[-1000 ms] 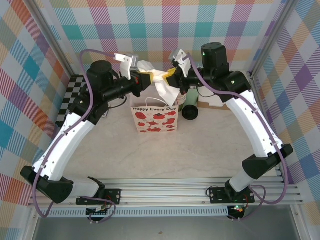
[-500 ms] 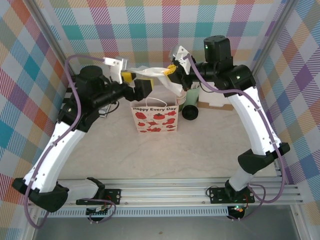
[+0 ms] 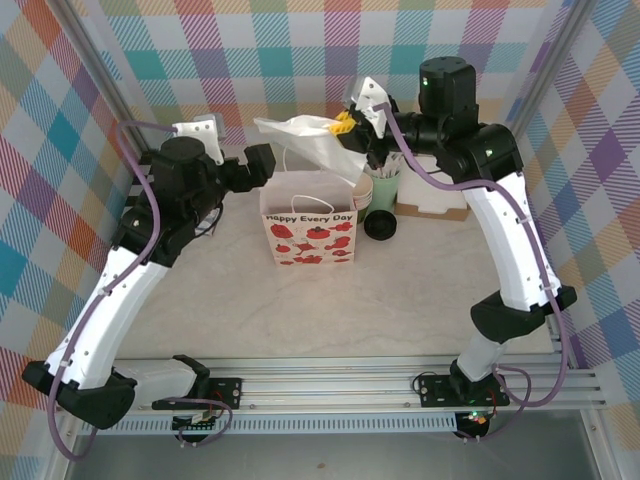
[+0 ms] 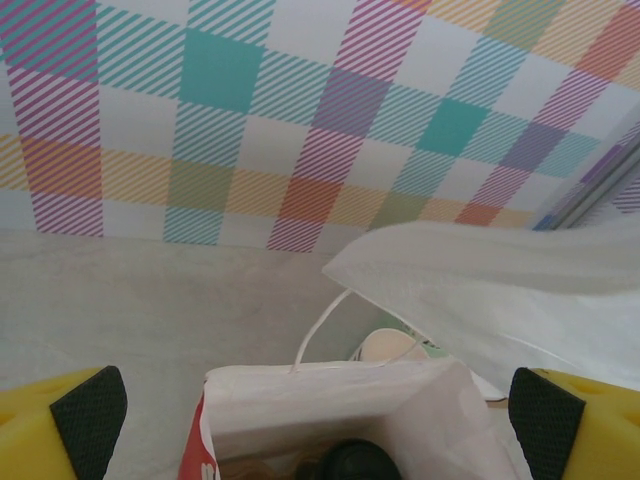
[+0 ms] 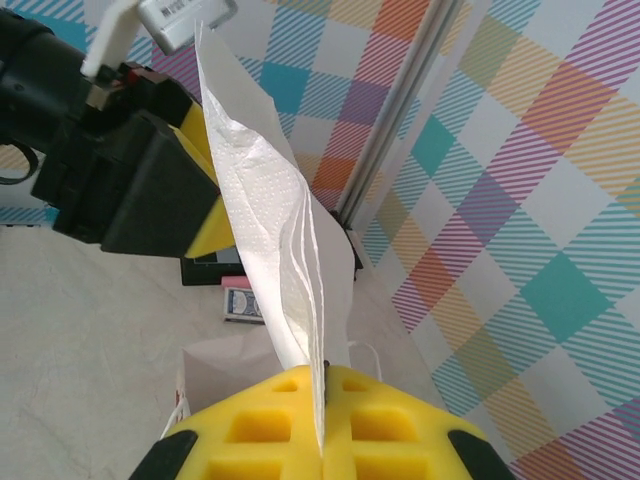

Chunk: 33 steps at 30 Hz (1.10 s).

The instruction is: Pack the takeout coffee

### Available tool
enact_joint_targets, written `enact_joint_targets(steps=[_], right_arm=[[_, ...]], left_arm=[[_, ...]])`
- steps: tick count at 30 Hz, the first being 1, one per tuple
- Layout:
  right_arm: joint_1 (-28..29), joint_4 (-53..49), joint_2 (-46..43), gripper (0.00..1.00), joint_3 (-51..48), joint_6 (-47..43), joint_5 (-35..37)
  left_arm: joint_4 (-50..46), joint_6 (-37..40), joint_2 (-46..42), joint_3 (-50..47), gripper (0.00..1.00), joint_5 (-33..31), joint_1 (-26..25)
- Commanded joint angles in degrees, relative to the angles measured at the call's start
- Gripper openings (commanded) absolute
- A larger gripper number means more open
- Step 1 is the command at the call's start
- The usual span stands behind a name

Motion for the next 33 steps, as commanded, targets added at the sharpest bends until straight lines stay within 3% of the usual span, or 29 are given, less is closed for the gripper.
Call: enact_joint_targets(steps=[1, 5, 12, 18, 22, 26, 33], right_arm=[[0.03, 0.00, 1.57, 0.00, 1.28, -1.64, -3.25], [-0.01, -3.45, 5.33, 0.00, 2.76, -2.32, -1.83], [0.65, -15.76, 13.57, 0.00, 12.10, -5.70, -1.68], [1.14, -22.54, 13.66, 0.00, 12.10, -7.37, -5.40], [1.16, -21.77, 12.04, 0.00, 8.87, -6.05, -5.10], [1.29, -17.93, 12.73, 0.00, 5.34, -2.74, -4.47], [1.97, -18.67, 20.21, 0.00, 14.36, 6.01, -4.53]], left_arm=[[-0.69, -0.98, 0.79, -0.24, 1.00, -4.12, 0.69], [-1.70, -2.75, 2.15, -0.24, 1.00, -9.83, 0.88], [-4.62, -4.14, 6.02, 1.25, 1.00, -12.73, 1.48], [-5.28, -6.29, 6.13, 0.05, 1.00, -17.28, 1.56], [-4.00, -6.41, 5.24, -1.55, 1.00, -17.74, 1.65], [-4.06, -5.37, 6.68, -0.98, 1.00, -14.18, 1.76], [-7.29, -5.95, 10.69, 1.25, 1.00, -15.62, 1.74]])
